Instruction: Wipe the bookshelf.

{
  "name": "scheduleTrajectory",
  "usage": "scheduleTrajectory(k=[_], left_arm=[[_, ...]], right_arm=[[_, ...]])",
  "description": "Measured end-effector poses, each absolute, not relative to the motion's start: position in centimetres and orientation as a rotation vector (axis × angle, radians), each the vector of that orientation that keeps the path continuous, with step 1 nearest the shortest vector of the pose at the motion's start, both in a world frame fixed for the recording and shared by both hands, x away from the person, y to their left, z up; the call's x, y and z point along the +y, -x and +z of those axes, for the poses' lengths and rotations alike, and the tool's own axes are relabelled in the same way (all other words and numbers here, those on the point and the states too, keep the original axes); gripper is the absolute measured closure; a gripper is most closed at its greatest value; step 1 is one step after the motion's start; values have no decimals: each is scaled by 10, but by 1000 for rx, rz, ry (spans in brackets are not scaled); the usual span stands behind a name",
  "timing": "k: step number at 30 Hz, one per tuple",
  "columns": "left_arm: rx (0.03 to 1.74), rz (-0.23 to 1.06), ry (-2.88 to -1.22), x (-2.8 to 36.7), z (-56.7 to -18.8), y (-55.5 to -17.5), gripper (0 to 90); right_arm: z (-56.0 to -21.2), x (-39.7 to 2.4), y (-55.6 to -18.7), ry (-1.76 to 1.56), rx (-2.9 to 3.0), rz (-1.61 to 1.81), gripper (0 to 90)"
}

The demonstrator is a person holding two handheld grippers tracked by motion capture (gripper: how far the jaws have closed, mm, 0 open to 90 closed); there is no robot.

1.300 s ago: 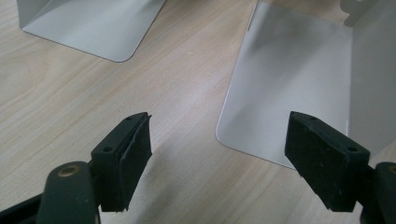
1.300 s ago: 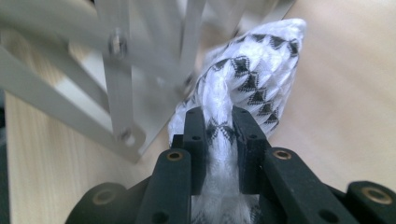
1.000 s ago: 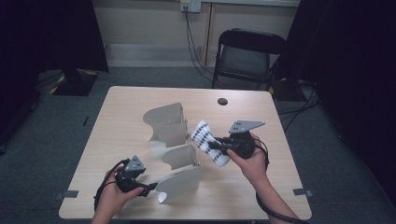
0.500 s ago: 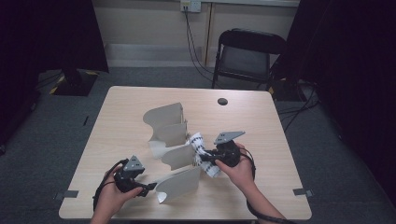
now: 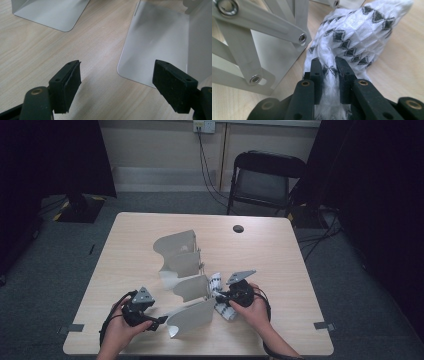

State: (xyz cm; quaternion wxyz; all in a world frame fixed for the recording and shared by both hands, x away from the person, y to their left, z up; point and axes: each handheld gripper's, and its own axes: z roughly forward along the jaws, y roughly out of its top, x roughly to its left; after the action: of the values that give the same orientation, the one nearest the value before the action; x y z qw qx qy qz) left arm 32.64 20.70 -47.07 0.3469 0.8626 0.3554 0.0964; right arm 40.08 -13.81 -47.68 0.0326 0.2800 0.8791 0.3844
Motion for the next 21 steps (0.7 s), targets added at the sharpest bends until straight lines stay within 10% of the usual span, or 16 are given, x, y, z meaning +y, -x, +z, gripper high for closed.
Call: scheduleTrajectory(k=[21], left_arm=[[908, 261, -2242, 207, -468, -327, 227]], right_arm=[[-388, -129, -418, -750, 2518, 1334, 781]])
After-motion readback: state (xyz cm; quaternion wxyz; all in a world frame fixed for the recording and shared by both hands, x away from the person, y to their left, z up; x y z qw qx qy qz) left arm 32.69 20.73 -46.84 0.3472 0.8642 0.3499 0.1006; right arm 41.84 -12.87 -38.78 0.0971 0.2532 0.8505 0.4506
